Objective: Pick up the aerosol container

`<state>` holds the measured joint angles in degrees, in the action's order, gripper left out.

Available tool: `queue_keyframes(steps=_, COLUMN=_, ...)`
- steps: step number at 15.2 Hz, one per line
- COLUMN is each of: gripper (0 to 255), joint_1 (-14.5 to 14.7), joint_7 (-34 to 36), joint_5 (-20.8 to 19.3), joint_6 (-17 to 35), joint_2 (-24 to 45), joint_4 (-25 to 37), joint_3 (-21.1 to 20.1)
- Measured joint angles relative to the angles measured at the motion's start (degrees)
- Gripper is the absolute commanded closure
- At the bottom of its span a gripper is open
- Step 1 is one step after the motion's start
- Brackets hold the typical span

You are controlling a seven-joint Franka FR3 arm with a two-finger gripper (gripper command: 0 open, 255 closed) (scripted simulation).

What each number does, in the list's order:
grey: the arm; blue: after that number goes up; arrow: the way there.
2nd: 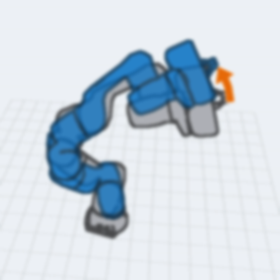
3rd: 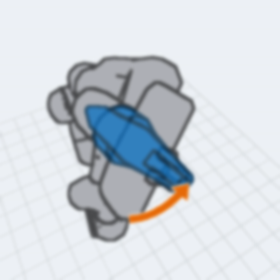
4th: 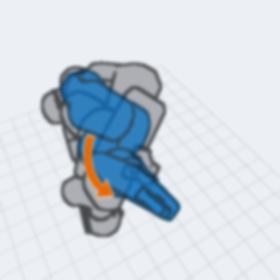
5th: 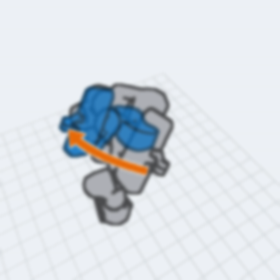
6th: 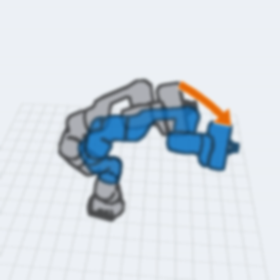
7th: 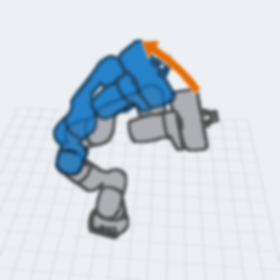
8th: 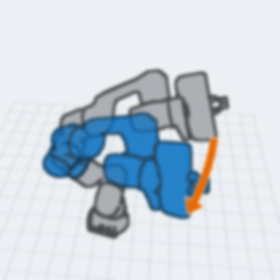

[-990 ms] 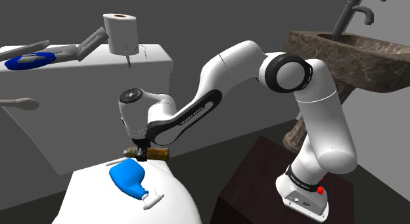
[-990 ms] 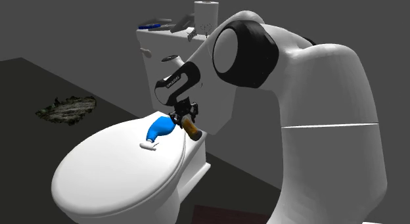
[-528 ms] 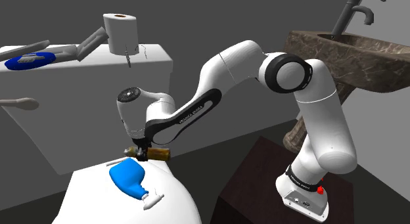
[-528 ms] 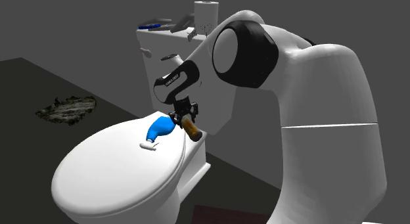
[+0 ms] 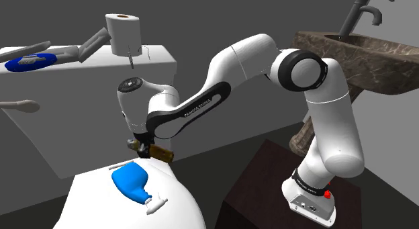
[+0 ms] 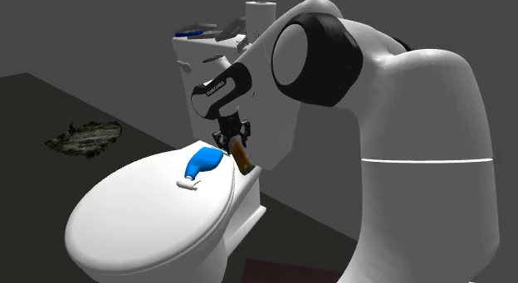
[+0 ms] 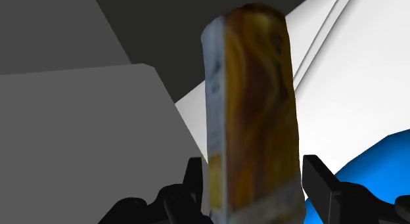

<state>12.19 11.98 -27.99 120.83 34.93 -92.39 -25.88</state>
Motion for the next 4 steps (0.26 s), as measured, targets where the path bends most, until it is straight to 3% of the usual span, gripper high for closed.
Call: queue_keyframes(steps=4, gripper=255, joint_1=-0.1, joint_7=-0.9, joint_5=1.0, joint_6=-2.6, joint_2=-0.9, joint_4=1.5, joint_3=-0.6)
